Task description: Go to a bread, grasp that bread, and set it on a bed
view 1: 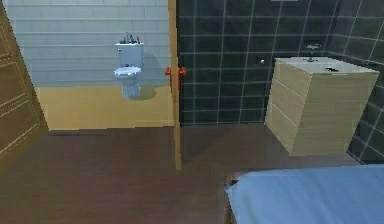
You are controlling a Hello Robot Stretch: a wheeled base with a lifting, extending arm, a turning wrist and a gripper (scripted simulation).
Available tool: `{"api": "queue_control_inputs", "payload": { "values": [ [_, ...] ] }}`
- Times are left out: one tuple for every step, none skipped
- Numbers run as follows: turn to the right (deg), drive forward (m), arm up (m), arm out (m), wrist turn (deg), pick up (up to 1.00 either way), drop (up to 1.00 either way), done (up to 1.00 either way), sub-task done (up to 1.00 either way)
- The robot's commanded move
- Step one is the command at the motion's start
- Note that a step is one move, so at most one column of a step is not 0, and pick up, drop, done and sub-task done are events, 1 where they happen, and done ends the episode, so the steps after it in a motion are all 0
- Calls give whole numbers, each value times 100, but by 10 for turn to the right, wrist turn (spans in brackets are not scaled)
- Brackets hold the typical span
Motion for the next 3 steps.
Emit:
{"api": "queue_control_inputs", "payload": {
  "values": [
    [0, 0, 0, 0, 450, 0, 0, 0, 0],
    [0, 0, 0, 0, 450, 0, 0, 0, 0],
    [0, 0, 0, 0, 390, 0, 0, 0, 0]
  ]
}}
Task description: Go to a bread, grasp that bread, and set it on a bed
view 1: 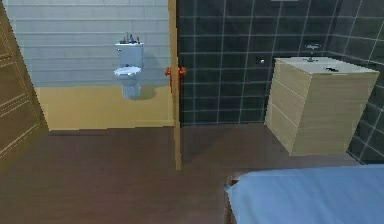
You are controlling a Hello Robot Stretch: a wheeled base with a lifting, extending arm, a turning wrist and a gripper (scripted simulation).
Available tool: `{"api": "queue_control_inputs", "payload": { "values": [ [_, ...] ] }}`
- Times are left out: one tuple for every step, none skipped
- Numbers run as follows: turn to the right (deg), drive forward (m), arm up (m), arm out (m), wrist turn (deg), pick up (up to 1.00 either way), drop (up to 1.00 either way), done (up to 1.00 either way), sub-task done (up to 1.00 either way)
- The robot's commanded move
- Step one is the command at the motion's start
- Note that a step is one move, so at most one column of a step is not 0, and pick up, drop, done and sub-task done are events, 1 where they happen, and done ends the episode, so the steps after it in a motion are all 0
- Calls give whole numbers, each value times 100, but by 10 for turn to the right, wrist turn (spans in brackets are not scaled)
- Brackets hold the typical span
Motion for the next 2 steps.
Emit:
{"api": "queue_control_inputs", "payload": {
  "values": [
    [0, 0, -14, 0, 0, 0, 0, 0, 0],
    [0, 0, -32, 0, 0, 0, 0, 0, 0]
  ]
}}
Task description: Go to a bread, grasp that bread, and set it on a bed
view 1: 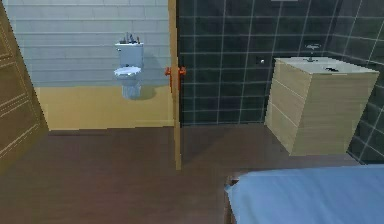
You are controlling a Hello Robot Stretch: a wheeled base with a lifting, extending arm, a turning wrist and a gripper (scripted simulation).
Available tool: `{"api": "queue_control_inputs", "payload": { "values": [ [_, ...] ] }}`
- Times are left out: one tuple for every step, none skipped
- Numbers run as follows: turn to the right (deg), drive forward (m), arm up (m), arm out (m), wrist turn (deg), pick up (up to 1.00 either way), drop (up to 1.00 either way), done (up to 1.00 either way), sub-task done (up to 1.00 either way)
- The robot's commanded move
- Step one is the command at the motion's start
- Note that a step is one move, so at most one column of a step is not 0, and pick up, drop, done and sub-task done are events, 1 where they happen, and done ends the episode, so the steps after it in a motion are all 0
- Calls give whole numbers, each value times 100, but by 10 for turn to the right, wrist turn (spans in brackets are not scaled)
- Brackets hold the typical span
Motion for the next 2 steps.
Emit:
{"api": "queue_control_inputs", "payload": {
  "values": [
    [0, 0, 0, 0, 0, 0, 100, 0, 0],
    [0, 0, 10, 0, 0, 0, 0, 0, 0]
  ]
}}
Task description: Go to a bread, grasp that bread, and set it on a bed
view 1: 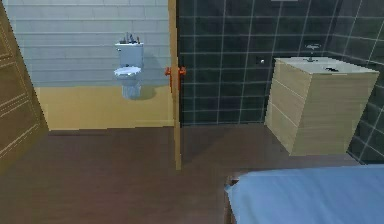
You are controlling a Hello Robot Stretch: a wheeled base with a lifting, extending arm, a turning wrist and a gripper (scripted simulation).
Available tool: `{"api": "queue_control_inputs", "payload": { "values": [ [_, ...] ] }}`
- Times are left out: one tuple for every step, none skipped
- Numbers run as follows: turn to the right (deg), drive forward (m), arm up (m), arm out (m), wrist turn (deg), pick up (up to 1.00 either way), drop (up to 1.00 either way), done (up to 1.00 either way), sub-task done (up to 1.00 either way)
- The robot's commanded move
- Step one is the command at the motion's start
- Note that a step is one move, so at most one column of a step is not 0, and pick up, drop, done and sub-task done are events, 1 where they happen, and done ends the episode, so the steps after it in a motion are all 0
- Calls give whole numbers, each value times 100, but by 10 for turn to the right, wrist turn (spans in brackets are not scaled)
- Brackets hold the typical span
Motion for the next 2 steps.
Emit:
{"api": "queue_control_inputs", "payload": {
  "values": [
    [0, 0, 0, -8, 0, 0, 0, 0, 0],
    [0, 0, 0, 0, 0, 0, 0, 100, 0]
  ]
}}
